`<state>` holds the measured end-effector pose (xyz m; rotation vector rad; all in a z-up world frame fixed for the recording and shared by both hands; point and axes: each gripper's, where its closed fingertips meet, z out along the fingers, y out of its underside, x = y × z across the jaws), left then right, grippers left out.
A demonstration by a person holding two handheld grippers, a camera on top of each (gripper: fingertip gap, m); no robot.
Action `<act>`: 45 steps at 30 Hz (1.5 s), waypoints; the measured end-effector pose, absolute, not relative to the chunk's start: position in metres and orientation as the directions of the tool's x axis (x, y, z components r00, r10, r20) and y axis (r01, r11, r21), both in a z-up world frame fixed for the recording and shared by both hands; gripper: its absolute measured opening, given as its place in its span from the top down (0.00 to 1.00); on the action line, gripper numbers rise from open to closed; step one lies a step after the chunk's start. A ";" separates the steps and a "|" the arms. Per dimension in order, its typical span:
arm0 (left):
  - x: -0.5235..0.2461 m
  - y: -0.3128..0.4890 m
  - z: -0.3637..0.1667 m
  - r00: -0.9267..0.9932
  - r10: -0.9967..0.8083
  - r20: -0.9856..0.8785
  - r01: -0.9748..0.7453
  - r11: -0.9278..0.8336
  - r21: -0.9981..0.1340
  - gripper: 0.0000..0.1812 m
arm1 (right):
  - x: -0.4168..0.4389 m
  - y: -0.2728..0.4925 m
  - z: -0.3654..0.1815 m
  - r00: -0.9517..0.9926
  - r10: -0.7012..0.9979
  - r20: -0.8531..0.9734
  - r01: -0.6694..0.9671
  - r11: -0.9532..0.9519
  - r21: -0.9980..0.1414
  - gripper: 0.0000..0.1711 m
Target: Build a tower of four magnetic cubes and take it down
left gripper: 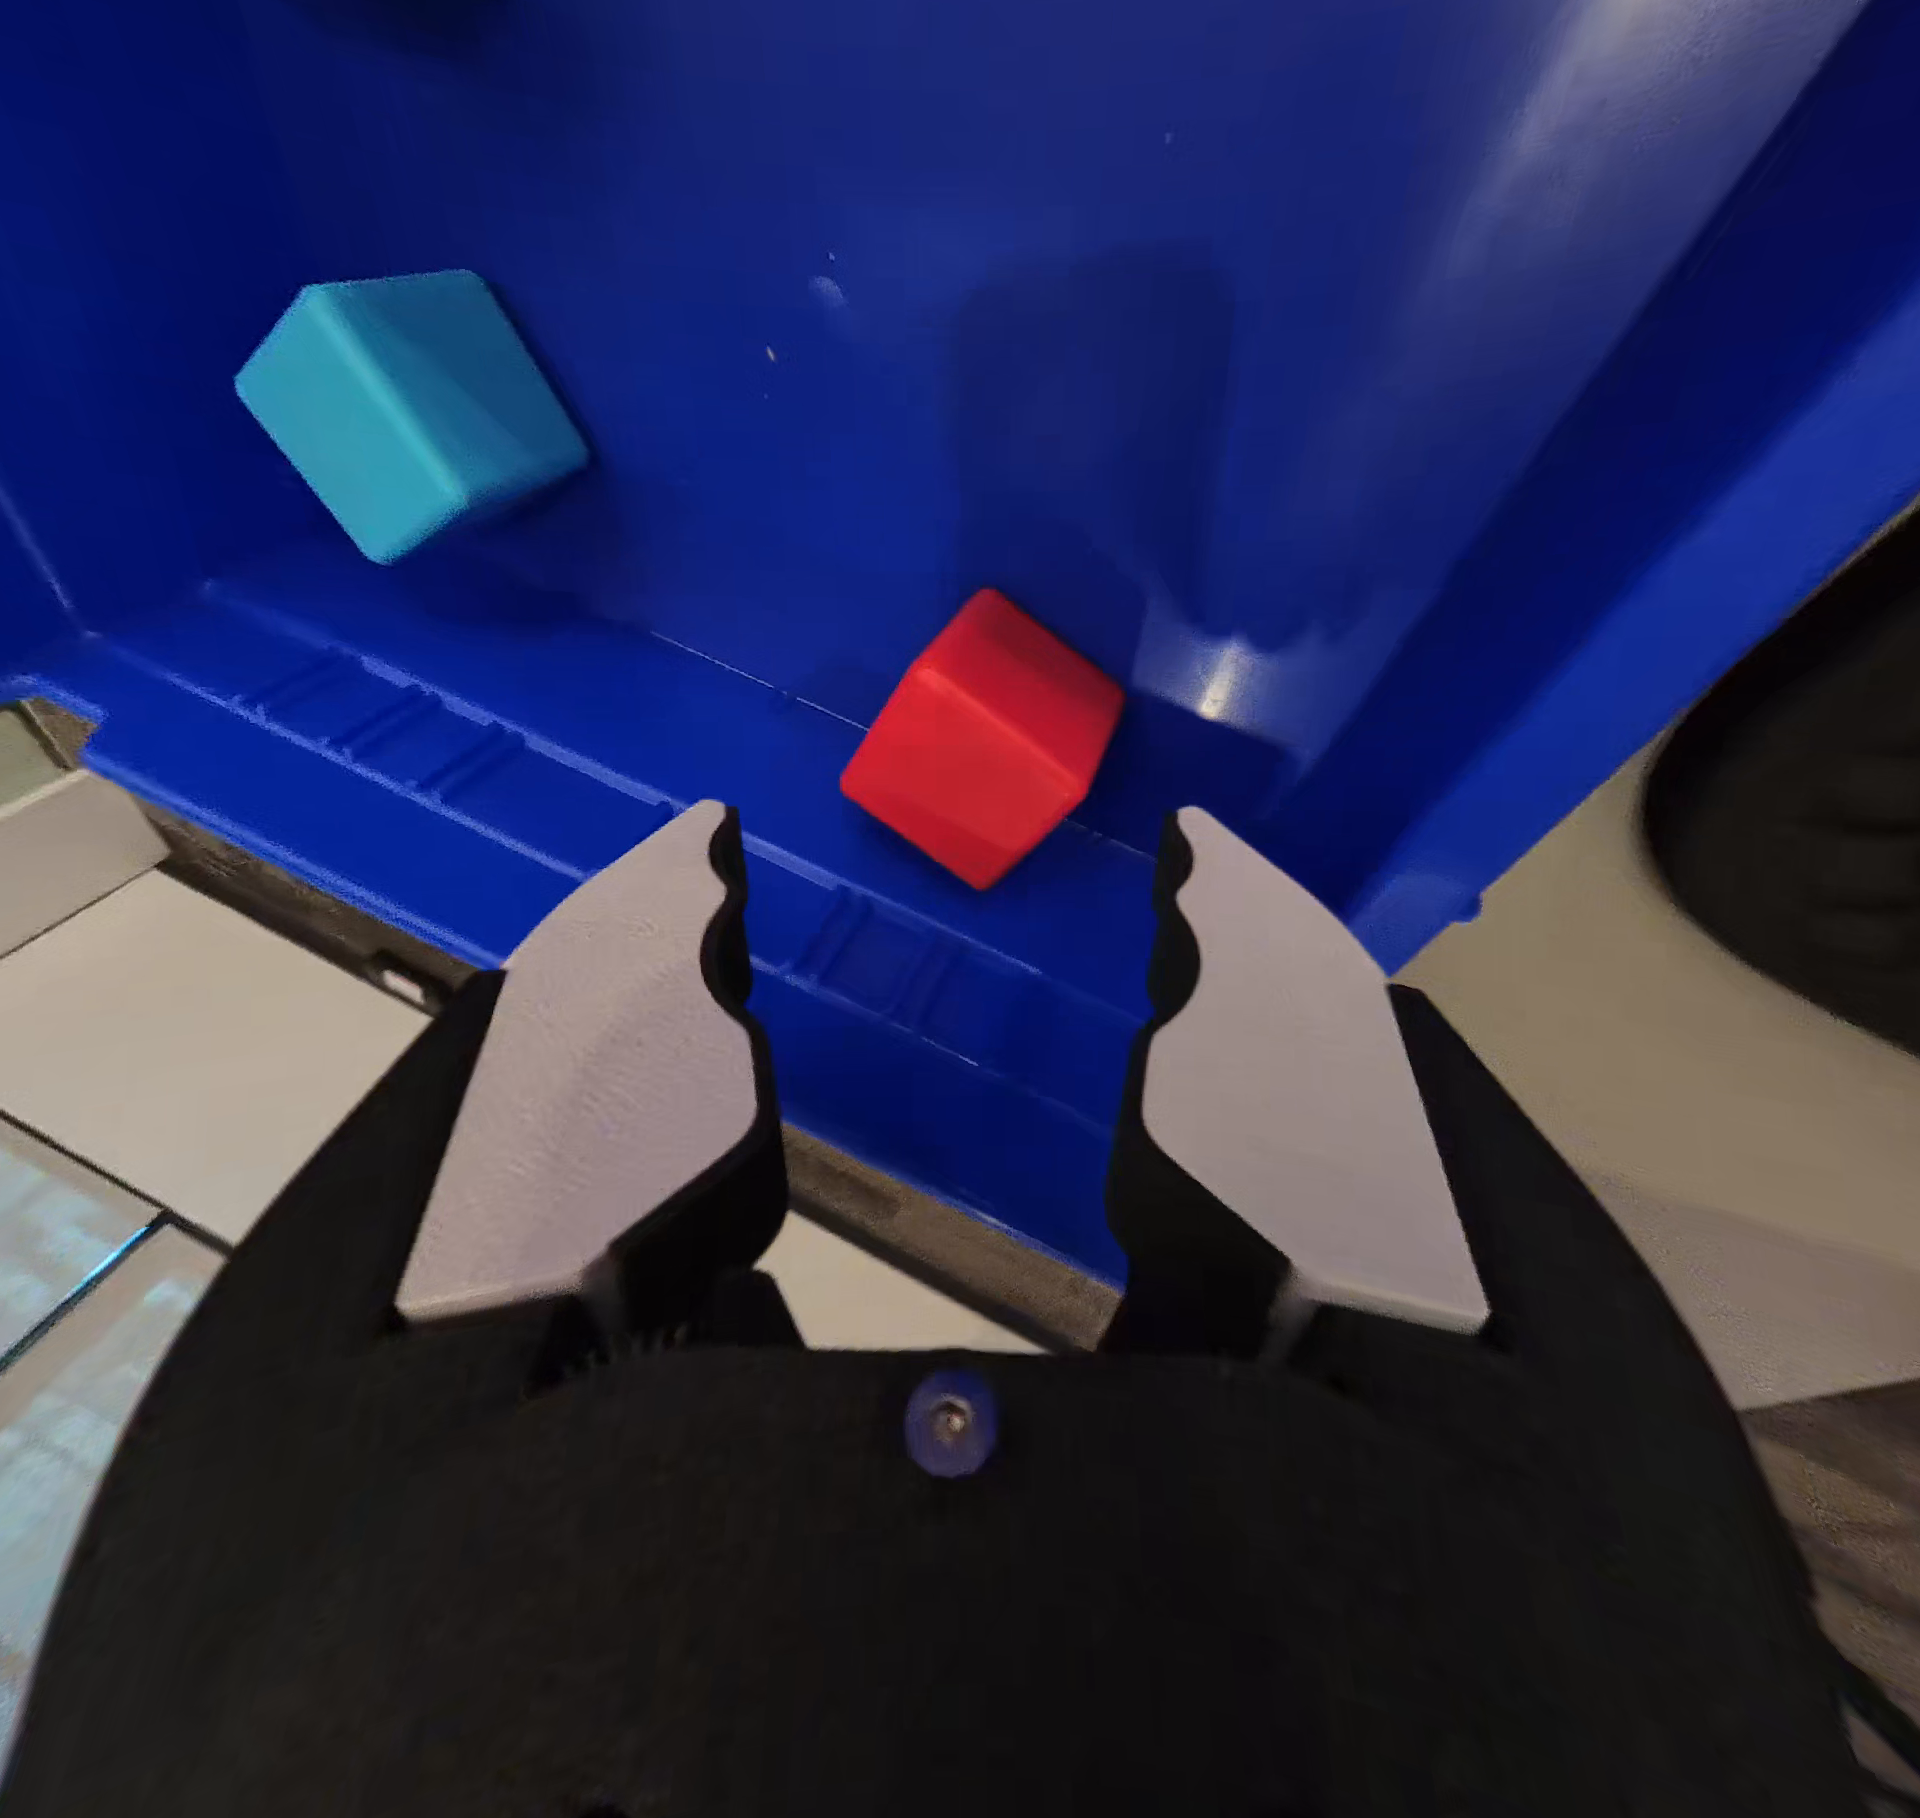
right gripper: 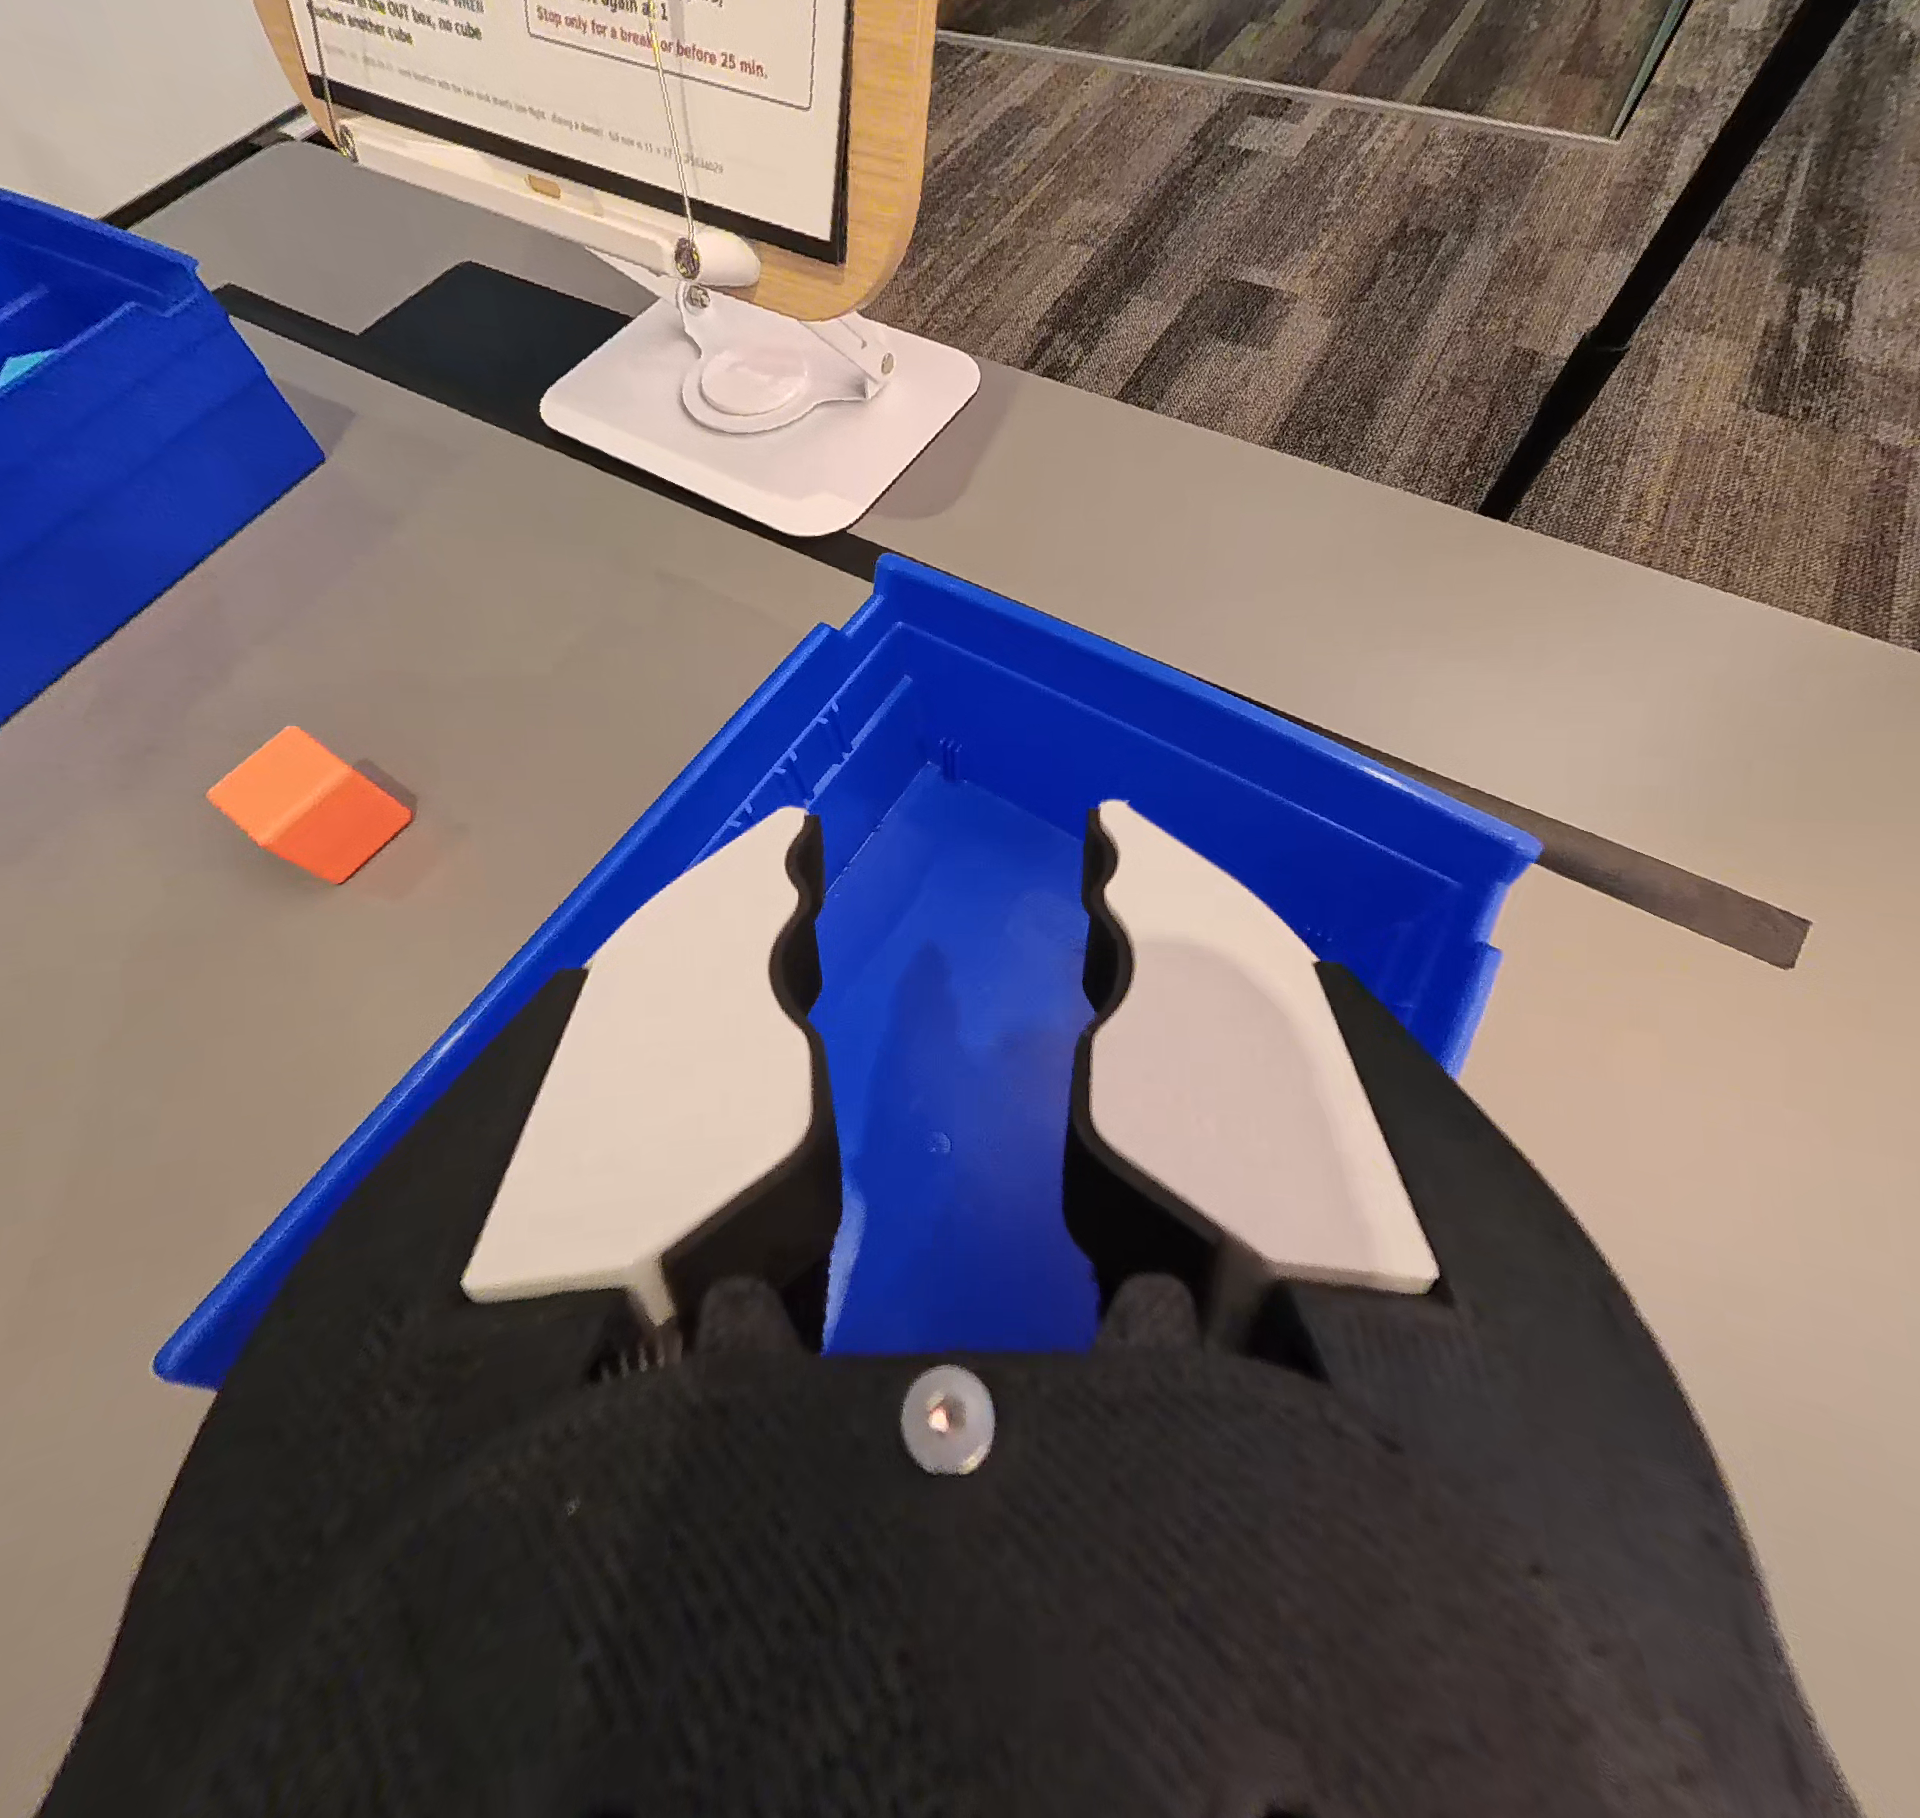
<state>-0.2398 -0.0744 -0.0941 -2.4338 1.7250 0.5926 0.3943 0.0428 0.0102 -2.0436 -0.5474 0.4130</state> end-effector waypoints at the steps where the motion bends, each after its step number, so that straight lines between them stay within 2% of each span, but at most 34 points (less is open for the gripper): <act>1: -0.243 -0.074 -0.098 0.264 -0.893 -0.365 -0.926 -0.341 0.165 0.59 | 0.393 0.043 0.010 0.843 0.534 -0.068 0.217 -0.454 -0.864 0.71; 4: -0.253 -0.076 -0.109 0.188 -0.920 -0.343 -0.916 -0.291 0.278 0.57 | 0.391 0.044 0.008 0.842 0.537 -0.053 0.235 -0.454 -0.860 0.71; 7: -0.257 -0.075 -0.118 0.124 -0.938 -0.324 -0.917 -0.233 0.324 0.59 | 0.390 0.045 0.004 0.844 0.535 -0.038 0.254 -0.461 -0.851 0.71; 19: -0.264 -0.065 -0.143 0.071 -0.960 -0.272 -0.911 -0.174 0.374 0.66 | 0.378 0.048 -0.017 0.824 0.566 0.025 0.362 -0.492 -0.792 0.71; 21: -0.262 -0.062 -0.144 0.062 -0.958 -0.280 -0.916 -0.166 0.364 0.69 | 0.377 0.048 -0.019 0.822 0.569 0.026 0.368 -0.495 -0.787 0.71; 28: -0.259 -0.062 -0.138 0.106 -0.953 -0.286 -0.913 -0.207 0.352 0.70 | 0.375 0.049 -0.026 0.817 0.576 0.021 0.379 -0.510 -0.772 0.72; 31: -0.246 -0.055 -0.119 0.146 -0.927 -0.345 -0.935 -0.243 0.259 0.70 | 0.375 0.049 -0.027 0.817 0.577 0.017 0.379 -0.514 -0.770 0.72; 35: -0.210 -0.044 -0.069 0.206 -0.873 -0.443 -0.967 -0.252 0.046 0.70 | 0.374 0.049 -0.026 0.814 0.580 0.009 0.371 -0.510 -0.776 0.72; 39: -0.152 -0.037 -0.005 0.252 -0.817 -0.519 -0.966 -0.179 -0.187 0.70 | 0.374 0.049 -0.024 0.814 0.580 0.006 0.368 -0.508 -0.779 0.73; 42: -0.089 -0.043 0.029 0.344 -0.806 -0.481 -0.898 -0.134 -0.418 0.70 | 0.373 0.047 -0.022 0.811 0.585 0.008 0.368 -0.500 -0.784 0.73; 45: -0.027 -0.052 0.039 0.440 -0.817 -0.373 -0.776 -0.137 -0.616 0.70 | 0.373 0.046 -0.018 0.809 0.587 0.004 0.360 -0.491 -0.793 0.73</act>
